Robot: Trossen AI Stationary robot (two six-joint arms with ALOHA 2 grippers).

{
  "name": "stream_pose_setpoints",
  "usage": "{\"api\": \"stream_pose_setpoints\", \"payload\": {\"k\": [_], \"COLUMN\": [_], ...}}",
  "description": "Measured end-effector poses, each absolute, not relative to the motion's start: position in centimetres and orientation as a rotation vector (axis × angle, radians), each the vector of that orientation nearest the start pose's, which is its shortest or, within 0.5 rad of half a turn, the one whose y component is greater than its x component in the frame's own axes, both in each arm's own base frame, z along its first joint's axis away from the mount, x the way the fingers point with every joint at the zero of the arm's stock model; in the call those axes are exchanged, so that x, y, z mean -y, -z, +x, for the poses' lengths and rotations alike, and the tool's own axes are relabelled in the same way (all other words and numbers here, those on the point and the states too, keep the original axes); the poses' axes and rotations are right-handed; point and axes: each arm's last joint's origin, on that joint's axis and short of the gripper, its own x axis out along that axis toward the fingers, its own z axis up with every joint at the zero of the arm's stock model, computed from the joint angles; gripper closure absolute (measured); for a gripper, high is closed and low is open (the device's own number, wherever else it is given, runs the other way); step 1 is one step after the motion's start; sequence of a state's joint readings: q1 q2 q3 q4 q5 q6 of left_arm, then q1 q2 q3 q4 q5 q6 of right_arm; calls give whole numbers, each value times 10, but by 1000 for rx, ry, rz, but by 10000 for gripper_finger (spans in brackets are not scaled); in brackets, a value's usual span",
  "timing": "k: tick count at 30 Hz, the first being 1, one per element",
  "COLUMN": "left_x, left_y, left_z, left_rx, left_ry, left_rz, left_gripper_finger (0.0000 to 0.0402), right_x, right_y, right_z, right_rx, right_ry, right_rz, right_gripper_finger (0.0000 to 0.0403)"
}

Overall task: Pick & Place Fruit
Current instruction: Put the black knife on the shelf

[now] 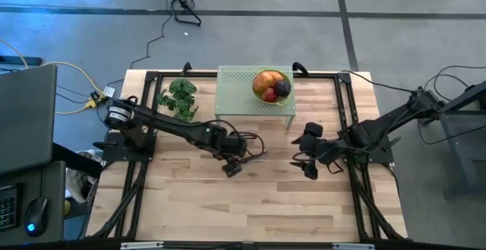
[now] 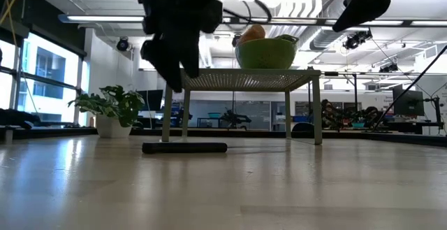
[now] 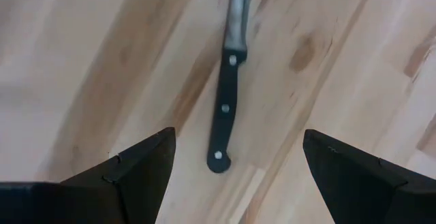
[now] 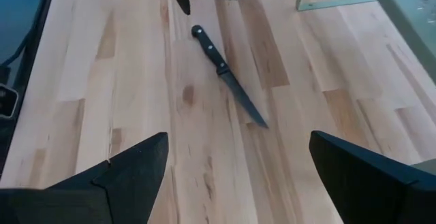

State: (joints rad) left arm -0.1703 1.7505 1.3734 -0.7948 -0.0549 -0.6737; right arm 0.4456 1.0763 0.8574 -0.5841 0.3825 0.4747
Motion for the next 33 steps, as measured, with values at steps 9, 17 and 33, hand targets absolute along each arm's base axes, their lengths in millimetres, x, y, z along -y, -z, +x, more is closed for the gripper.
{"api": "stream_pose_setpoints", "payload": {"k": [9,17,33], "left_x": [61,63,64], "left_y": [-207,-186,-161], "left_z": [363,371,377], "left_rx": [-1222,-1262,-1322], "left_ry": [-290,-284,-284], "left_rz": [-446,-408,-394], "left_gripper_finger": [85,85,85], "right_x": [-83,-83,-83], "right_y": [-271,-271,-271], "right_z": [194,194,194], "right_rx": [-750,-757,-756], "right_ry": [112,114,115], "right_rz": [117,114,115], "right_gripper_finger": [53,53,53]}}
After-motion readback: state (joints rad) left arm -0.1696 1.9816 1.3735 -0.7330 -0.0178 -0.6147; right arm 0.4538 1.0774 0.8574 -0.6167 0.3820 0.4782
